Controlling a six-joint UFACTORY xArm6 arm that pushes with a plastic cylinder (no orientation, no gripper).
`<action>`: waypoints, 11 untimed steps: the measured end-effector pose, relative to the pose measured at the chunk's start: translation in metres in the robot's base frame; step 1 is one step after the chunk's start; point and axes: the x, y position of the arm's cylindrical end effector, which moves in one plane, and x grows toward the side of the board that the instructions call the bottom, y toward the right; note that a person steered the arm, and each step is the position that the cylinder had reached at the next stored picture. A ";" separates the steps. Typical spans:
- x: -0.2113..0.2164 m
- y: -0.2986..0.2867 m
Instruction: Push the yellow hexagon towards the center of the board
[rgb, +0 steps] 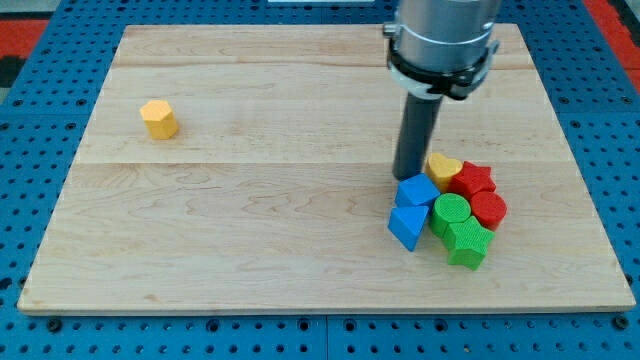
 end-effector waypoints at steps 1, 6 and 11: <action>-0.027 -0.061; -0.099 -0.349; -0.071 -0.282</action>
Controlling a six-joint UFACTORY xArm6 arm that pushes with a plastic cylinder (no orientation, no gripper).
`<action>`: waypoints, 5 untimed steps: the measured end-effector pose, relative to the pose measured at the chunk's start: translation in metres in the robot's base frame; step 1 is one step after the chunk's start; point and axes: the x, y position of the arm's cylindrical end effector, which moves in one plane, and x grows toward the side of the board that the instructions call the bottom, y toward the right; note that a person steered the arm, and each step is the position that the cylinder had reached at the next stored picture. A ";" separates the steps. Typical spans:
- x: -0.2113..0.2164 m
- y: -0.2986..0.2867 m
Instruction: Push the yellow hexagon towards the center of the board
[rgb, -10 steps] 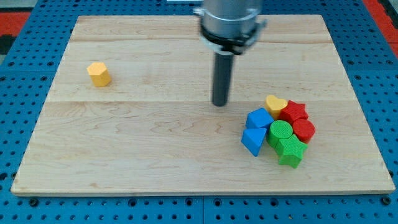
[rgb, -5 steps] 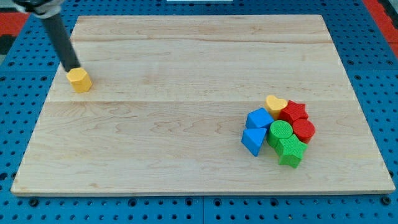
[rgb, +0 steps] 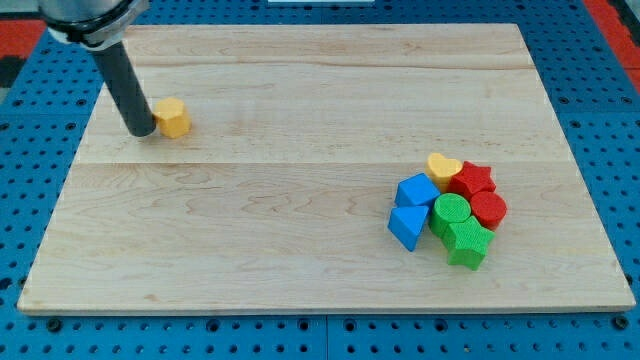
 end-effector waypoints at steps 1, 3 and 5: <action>-0.003 0.005; -0.012 0.030; -0.040 0.086</action>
